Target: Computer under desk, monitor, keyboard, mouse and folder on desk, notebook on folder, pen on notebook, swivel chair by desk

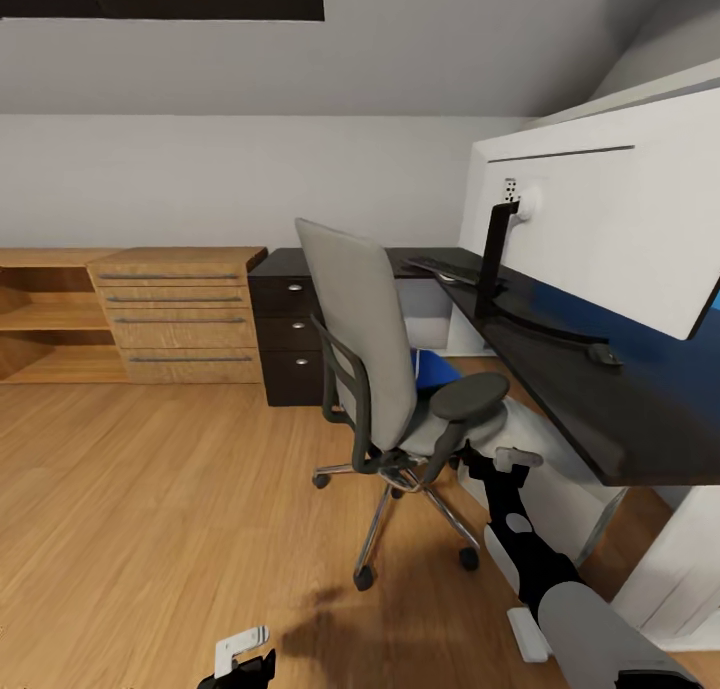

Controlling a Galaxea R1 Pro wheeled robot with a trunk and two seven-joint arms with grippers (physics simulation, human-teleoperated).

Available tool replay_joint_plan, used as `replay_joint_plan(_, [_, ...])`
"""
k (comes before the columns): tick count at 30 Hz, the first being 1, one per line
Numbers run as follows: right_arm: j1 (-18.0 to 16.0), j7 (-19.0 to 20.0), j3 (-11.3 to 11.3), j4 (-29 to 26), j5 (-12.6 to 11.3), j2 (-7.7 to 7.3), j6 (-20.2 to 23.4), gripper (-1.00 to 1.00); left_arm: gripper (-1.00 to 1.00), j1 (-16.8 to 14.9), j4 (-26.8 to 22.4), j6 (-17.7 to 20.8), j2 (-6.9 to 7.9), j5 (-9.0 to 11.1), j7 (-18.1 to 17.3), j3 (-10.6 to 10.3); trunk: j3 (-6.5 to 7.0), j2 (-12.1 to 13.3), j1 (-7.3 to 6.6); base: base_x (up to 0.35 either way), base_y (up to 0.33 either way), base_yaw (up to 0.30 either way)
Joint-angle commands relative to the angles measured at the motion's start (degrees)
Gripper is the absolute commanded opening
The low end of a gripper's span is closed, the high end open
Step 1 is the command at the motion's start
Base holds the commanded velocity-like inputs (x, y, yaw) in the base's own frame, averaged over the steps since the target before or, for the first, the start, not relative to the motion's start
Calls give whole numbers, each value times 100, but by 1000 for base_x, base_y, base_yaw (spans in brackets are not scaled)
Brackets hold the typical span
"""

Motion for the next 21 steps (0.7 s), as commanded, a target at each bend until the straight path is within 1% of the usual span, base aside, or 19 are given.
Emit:
replay_joint_plan(1, [-3,-2,7,4,-29,-2,-22,100,100,-3,3,-16,-4,30,3,12,-5,-2,-1,4,-1,121])
replay_joint_plan(6, [-3,-7,7,7,-29,1,-22,100,100,-3,5,-16,-4,29,2,11,-5,-2,-1,2,-1,189])
replay_joint_plan(16, [-3,-8,10,11,-29,5,-22,100,100,-3,5,-16,-6,29,2,11,-5,-2,-1,0,0,269])
replay_joint_plan(21, [-3,10,15,80,-29,5,-22,100,100,-3,5,-16,-4,29,2,11,-5,-2,-1,0,0,64])
